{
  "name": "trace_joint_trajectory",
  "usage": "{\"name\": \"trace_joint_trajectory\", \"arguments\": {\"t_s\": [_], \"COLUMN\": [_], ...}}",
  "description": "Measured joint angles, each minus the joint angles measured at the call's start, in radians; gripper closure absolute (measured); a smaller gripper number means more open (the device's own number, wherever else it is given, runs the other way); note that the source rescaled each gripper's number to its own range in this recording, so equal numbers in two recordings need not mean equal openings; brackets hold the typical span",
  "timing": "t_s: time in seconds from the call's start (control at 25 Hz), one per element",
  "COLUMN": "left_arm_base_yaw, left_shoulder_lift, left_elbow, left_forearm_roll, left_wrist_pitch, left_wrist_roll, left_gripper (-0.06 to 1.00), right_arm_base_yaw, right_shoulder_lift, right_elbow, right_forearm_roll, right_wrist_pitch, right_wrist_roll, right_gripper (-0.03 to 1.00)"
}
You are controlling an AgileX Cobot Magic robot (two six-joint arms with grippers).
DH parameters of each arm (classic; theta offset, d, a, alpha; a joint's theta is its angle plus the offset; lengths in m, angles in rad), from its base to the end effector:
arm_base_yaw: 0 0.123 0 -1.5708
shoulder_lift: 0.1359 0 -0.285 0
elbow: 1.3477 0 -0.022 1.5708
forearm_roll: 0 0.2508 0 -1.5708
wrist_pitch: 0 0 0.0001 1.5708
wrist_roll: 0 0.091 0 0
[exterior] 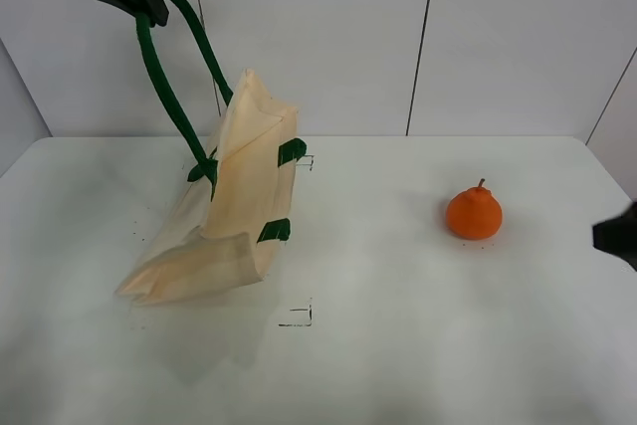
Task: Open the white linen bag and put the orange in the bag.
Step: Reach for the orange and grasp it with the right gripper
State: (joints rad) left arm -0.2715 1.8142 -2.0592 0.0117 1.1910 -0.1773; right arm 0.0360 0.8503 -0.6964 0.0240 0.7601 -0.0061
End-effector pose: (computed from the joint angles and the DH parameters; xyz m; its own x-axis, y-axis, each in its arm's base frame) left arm 0.3806 -0.1049 0.4214 -0.7634 0.0339 -0.6450 0.1319 0.9858 -0.1043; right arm 0.1558 0.0071 0.2989 -0.7357 -0.0152 -0.6772 -0.0389 0.9990 0.0198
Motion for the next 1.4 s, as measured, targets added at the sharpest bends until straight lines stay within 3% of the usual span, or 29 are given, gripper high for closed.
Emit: {"name": "trace_joint_trajectory", "arguments": {"t_s": [0.12, 0.32, 0.6, 0.8, 1.08, 1.24, 1.32, 1.4], "left_arm_base_yaw": [0.0, 0.0, 0.0, 0.0, 0.0, 0.0, 0.0, 0.0], "left_shoulder_lift": [0.0, 0.0, 0.0, 0.0, 0.0, 0.0, 0.0, 0.0], "left_elbow": [0.0, 0.0, 0.0, 0.0, 0.0, 0.0, 0.0, 0.0], "left_forearm_roll": [0.0, -0.001, -0.001, -0.001, -0.002, -0.002, -0.002, -0.002], "left_wrist_pitch": [0.0, 0.0, 0.0, 0.0, 0.0, 0.0, 0.0, 0.0], "left_wrist_roll": [0.0, 0.002, 0.002, 0.002, 0.002, 0.002, 0.002, 0.002], "left_gripper": [0.94, 0.94, 0.94, 0.94, 0.94, 0.94, 0.94, 0.94], "right_arm_base_yaw": [0.0, 0.0, 0.004, 0.026, 0.026, 0.026, 0.026, 0.026], "right_shoulder_lift": [0.296, 0.732, 1.104, 1.215, 1.33, 1.369, 1.374, 1.374], "right_elbow": [-0.161, -0.482, -0.836, -0.878, -0.878, -0.878, -0.878, -0.878], "right_forearm_roll": [0.001, 0.011, 0.064, 0.072, 0.07, 0.084, 0.085, 0.085], "right_wrist_pitch": [-0.013, 0.097, 0.196, 0.189, 0.082, 0.073, 0.073, 0.073], "right_wrist_roll": [0.0, -0.003, -0.041, -0.044, -0.044, -0.044, -0.044, -0.044], "right_gripper": [-0.03, -0.03, -0.03, -0.03, -0.03, -0.03, 0.05, 0.29]}}
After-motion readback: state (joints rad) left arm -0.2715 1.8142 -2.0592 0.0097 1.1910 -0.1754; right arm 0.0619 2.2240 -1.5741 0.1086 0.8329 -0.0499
